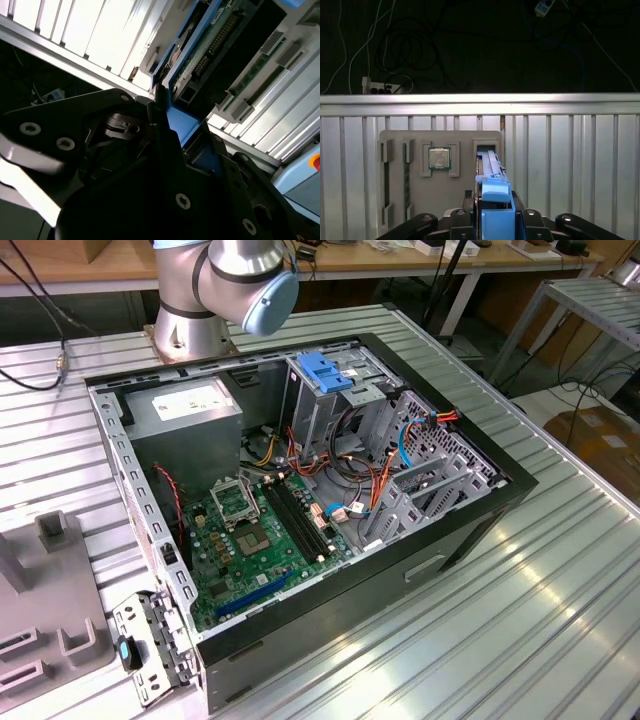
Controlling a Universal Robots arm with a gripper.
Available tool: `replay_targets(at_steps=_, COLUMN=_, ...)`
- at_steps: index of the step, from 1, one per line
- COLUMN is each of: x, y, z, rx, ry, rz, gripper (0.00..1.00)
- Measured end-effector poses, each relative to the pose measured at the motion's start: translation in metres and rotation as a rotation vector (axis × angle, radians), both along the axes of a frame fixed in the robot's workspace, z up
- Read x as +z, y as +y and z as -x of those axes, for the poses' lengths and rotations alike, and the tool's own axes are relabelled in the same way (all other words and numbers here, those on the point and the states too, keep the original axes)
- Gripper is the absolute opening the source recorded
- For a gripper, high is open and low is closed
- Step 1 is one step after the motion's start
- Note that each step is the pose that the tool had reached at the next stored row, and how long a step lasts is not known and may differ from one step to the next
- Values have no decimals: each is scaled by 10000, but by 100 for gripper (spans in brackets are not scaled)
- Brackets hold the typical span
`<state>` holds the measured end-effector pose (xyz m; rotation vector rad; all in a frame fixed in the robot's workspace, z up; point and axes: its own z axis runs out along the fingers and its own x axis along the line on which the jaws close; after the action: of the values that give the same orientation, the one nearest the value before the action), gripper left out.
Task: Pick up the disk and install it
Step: 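Pick up the disk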
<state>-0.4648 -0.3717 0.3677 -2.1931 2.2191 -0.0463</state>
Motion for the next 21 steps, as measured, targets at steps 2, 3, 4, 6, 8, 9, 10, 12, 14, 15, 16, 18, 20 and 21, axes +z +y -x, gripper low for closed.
replay_targets(at_steps=2, x=60, y=0, z=0, rx=0, ry=1, rz=0, gripper=37)
replay_targets(at_steps=3, x=93, y=0, z=0, rx=0, ry=0, rz=0, gripper=37)
replay_targets(at_steps=4, x=120, y=0, z=0, rx=0, ry=1, rz=0, gripper=37)
replay_targets(at_steps=6, x=166, y=0, z=0, rx=0, ry=1, rz=1, gripper=37)
replay_targets(at_steps=8, x=228, y=0, z=0, rx=0, ry=0, rz=0, gripper=37)
replay_targets(at_steps=9, x=245, y=0, z=0, rx=0, ry=1, rz=0, gripper=37)
replay_targets(at_steps=10, x=263, y=0, z=0, rx=0, ry=1, rz=1, gripper=37)
replay_targets(at_steps=12, x=301, y=0, z=0, rx=1, ry=0, rz=0, gripper=37)
replay_targets(at_steps=14, x=339, y=0, z=0, rx=0, ry=1, rz=0, gripper=37)
replay_targets(at_steps=15, x=360, y=0, z=0, rx=0, ry=1, rz=1, gripper=37)
replay_targets(at_steps=16, x=381, y=0, z=0, rx=0, ry=0, rz=0, gripper=37)
replay_targets(at_steps=18, x=417, y=0, z=0, rx=0, ry=1, rz=1, gripper=37)
replay_targets(at_steps=20, x=455, y=0, z=0, rx=0, ry=0, rz=0, gripper=37)
replay_targets(at_steps=21, x=471, y=0, z=0, rx=0, ry=1, rz=0, gripper=37)
